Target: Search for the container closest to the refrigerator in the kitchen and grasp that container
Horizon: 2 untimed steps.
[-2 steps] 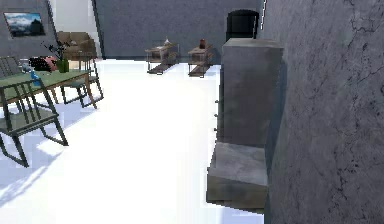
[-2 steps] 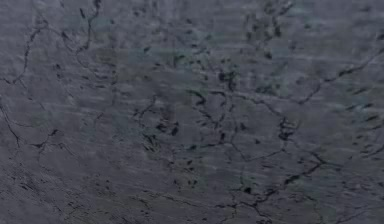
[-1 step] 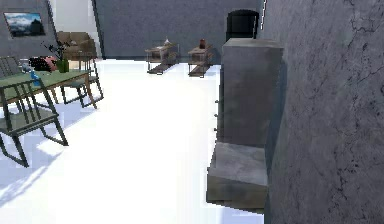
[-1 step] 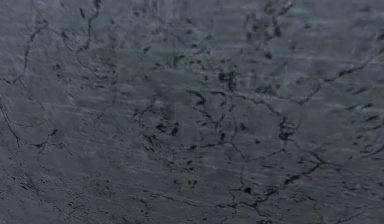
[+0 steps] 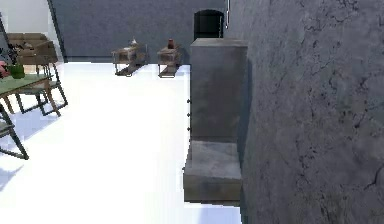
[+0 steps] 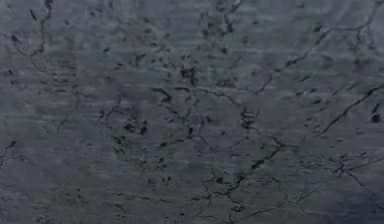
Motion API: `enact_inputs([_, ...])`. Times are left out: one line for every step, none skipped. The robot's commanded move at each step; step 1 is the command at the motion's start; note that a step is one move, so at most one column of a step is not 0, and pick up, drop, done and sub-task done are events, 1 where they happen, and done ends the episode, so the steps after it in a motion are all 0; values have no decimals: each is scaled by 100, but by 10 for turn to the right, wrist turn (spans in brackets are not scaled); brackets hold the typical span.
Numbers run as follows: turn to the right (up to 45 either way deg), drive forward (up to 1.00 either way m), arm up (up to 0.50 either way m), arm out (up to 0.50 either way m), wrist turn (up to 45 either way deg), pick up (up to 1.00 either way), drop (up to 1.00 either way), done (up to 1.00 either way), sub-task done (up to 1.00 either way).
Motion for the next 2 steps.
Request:
enact_inputs([0, 30, 0, 0, 0, 0, 0, 0, 0])
enact_inputs([-240, 0, 0, 0, 0, 0, 0, 0, 0])
